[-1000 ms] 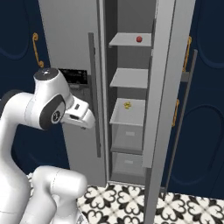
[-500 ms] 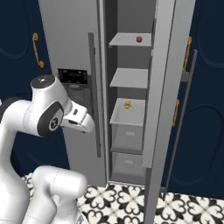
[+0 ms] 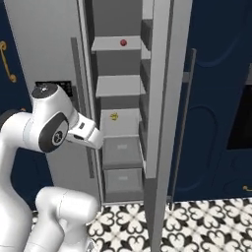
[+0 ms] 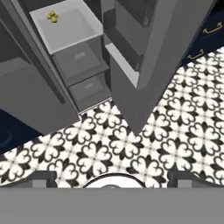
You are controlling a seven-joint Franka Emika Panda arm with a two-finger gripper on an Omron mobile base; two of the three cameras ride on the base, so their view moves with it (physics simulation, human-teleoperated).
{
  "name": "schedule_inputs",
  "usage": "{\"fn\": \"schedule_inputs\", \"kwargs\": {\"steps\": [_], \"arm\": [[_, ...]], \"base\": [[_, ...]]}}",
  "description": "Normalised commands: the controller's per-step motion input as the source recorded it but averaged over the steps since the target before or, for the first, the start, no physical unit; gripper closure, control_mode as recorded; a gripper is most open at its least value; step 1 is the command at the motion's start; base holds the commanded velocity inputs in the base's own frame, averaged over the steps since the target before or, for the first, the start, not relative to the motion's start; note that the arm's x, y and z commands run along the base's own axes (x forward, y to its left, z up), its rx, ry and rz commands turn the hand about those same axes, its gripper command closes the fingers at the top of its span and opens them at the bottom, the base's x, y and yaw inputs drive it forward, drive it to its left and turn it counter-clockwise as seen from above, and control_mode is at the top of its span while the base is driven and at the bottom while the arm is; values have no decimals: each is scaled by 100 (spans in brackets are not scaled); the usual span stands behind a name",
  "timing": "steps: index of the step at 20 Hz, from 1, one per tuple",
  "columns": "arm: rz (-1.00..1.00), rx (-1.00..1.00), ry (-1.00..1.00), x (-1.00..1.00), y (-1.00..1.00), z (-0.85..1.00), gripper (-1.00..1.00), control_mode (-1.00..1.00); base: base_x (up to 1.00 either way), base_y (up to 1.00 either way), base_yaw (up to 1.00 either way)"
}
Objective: Take the strawberry from the fridge and place it on top of the pancake, located on the dining counter.
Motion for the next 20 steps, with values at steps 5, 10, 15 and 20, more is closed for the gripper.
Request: {"fn": "schedule_inputs", "kwargs": {"steps": [5, 10, 15, 20], "arm": [[0, 0, 0, 0, 0, 0, -100, 100], [0, 0, 0, 0, 0, 0, -100, 100], [0, 0, 0, 0, 0, 0, -100, 100], [0, 0, 0, 0, 0, 0, -100, 100]], "base": [[64, 25, 0], [88, 0, 0], [72, -8, 9], [55, -24, 19]]}}
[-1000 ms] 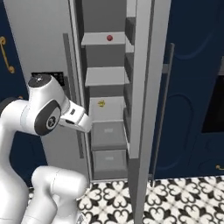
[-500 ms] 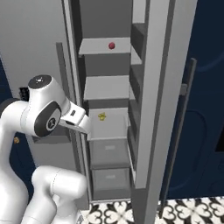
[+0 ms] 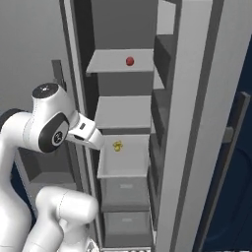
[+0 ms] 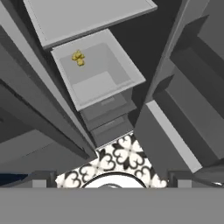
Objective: Take the strawberry from the fridge and place it on top of the pancake, located on the dining counter.
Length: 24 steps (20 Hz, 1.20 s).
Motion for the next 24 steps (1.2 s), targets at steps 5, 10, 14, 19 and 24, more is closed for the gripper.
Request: {"fn": "schedule_inputs", "kwargs": {"steps": [5, 10, 14, 19, 24], "arm": [[0, 0, 0, 0, 0, 0, -100, 100], [0, 0, 0, 0, 0, 0, -100, 100], [0, 0, 0, 0, 0, 0, -100, 100], [0, 0, 0, 0, 0, 0, -100, 100], [0, 0, 0, 0, 0, 0, -100, 100]], "base": [[62, -36, 22], [35, -39, 25], [21, -9, 20], [25, -3, 9], [0, 0, 0]]}}
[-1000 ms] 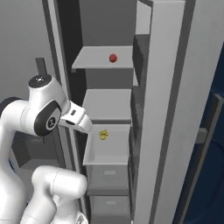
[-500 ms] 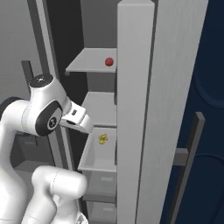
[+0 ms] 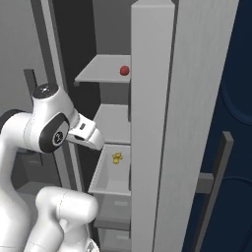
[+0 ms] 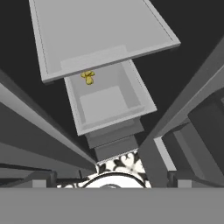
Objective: Take the strawberry from the fridge and place it on top of the pancake, located on the dining counter.
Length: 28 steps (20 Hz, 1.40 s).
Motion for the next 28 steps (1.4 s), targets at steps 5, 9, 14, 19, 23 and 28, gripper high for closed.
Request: {"fn": "schedule_inputs", "kwargs": {"steps": [5, 9, 14, 19, 23, 28], "arm": [[0, 0, -4, 2, -2, 6, -100, -100], [2, 0, -29, 34, 0, 61, -100, -100], [7, -1, -22, 77, -32, 66, -100, -100], [8, 0, -12, 56, -38, 72, -100, -100], [0, -6, 0, 66, -29, 69, -100, -100], [-4, -13, 6, 94, -21, 46, -100, -100]], "base": [[0, -1, 0], [0, 0, 0], [0, 0, 0], [0, 0, 0], [0, 0, 0], [0, 0, 0]]}}
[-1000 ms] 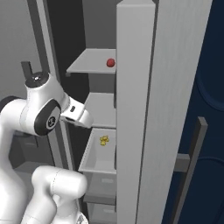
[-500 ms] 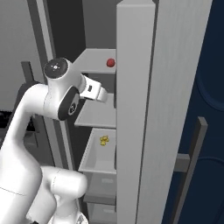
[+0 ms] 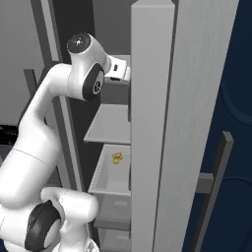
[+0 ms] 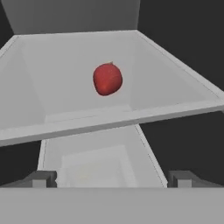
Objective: Take the strawberry from the fridge and place it on top of the pancake, located on the dining counter.
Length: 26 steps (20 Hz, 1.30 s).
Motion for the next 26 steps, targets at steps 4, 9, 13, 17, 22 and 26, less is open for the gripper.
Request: {"fn": "schedule_inputs", "kwargs": {"steps": [4, 9, 13, 17, 22, 26], "arm": [[0, 0, 12, 68, -31, 15, -100, -100], [1, 2, 4, 62, 0, 0, -100, -100], [0, 1, 3, 60, 0, 0, -100, -100], [0, 0, 3, 27, 0, -1, -100, -100], [0, 0, 6, 14, 0, -17, -100, -100], [0, 0, 8, 0, 0, -32, -100, -100]], "base": [[0, 0, 0], [0, 0, 0], [0, 0, 0], [0, 0, 0], [0, 0, 0], [0, 0, 0]]}}
